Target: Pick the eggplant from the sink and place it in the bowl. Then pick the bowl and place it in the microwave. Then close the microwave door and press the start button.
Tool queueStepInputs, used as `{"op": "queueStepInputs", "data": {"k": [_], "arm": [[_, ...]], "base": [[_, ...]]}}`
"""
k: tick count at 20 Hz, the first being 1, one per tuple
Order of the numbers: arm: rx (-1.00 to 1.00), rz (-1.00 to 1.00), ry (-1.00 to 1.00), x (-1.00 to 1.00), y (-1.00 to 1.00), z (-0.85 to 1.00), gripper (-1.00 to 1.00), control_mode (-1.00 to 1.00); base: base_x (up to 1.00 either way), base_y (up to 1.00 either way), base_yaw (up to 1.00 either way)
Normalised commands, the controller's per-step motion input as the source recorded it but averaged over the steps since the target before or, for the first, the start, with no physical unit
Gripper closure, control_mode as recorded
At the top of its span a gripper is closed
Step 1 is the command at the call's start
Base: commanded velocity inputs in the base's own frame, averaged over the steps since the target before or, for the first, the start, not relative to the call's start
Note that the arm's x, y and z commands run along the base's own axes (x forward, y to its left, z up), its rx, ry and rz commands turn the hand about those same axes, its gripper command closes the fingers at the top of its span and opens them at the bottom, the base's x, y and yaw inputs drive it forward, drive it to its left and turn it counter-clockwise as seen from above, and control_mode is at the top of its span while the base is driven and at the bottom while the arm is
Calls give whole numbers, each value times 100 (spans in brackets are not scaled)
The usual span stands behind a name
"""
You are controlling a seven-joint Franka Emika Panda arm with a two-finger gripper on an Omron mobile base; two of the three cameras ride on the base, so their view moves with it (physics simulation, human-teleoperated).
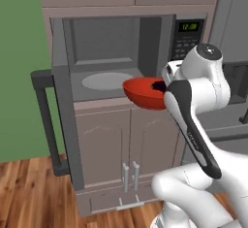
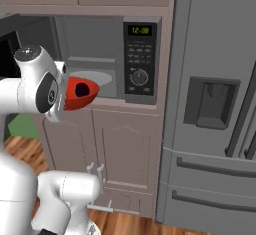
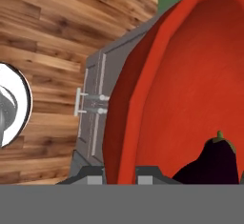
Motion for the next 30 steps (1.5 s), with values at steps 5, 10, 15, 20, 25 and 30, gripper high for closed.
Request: {"op": "queueStepInputs", "data": {"k": [5,10,15,20,25,30], "arm": [[-4,3,0,88,65,-24,100,-100],[0,0,0,100,7,0,100,-100],[-1,0,2,100,18,-9,100,-100],[-3,0,8,100,38,-24,100,-100],[0,0,1,99,21,-6,100,-100],[0,0,0,82,2,-9,100,-100]], "base": [[0,0,0],[0,0,0],[0,0,0],[0,0,0],[0,0,0],[0,0,0]]}}
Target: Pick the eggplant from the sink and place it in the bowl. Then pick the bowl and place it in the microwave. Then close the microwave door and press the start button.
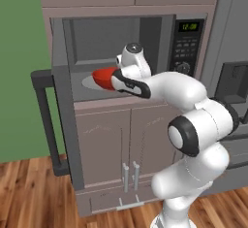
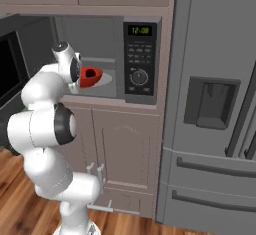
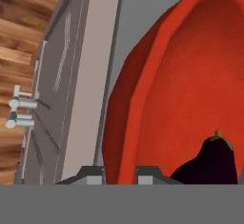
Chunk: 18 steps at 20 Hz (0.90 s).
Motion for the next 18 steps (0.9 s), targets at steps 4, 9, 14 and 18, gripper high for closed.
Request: {"op": "queueStepInputs", "data": {"k": [4,9,14,18], "arm": [[0,0,0,81,0,-43,100,-100],[0,0,0,62,0,-35,100,-100],[0,0,0,9,0,-16,-100,-100],[1,0,0,-17,-1,0,-100,-100]], "base": [[0,0,0],[0,0,0],[0,0,0],[0,0,0]]}}
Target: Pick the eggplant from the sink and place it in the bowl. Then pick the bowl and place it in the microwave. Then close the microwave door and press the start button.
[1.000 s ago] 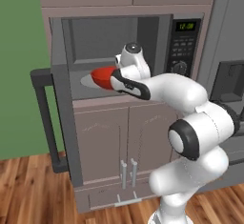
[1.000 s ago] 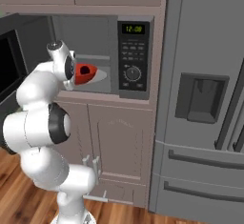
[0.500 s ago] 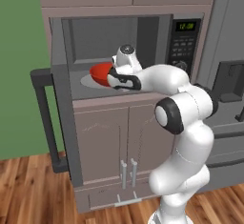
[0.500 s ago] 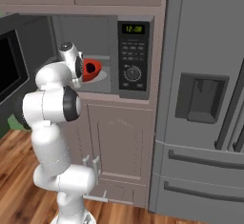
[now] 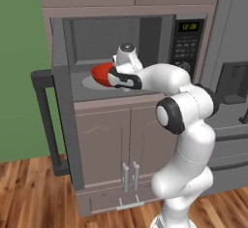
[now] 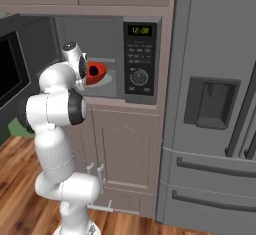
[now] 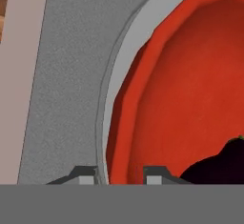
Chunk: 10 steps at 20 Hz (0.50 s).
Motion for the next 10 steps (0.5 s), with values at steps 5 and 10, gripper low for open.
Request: {"op": "queueStepInputs", "data": {"k": [5,10], "arm": [[9,0,-6,-78,-26,3,-100,-100],[11,0,-11,-100,-57,15,-100,-100]], "base": [[0,0,0],[0,0,0]]}}
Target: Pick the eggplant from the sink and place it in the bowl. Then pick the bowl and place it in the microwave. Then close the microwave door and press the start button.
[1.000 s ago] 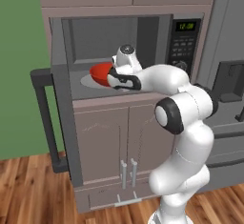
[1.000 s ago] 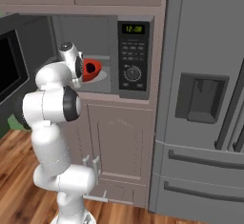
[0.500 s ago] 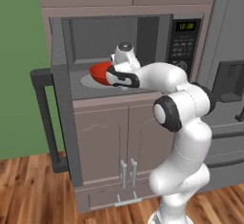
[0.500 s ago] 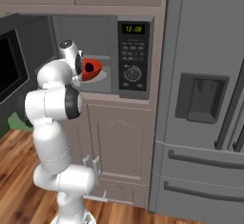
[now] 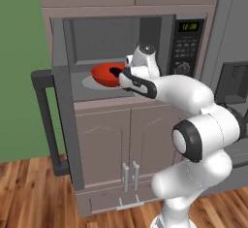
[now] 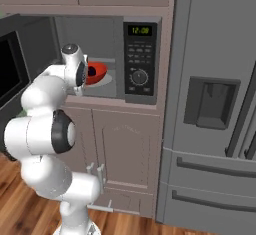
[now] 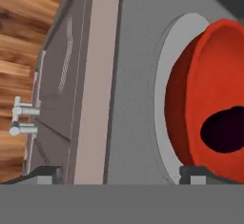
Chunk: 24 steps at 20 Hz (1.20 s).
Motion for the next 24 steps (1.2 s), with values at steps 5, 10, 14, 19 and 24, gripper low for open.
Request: {"op": "queueStepInputs", "data": {"k": [5,10,14,19,24], "arm": [[0,9,1,-100,-47,3,-100,-100],[1,12,0,-100,-42,39,-100,-100],[0,18,0,-100,-16,58,-100,-100],[0,26,0,-100,0,48,-100,-100],[0,20,2,-100,1,55,-100,-100]], "base": [[0,0,0],[0,0,0],[0,0,0],[0,0,0],[0,0,0]]}}
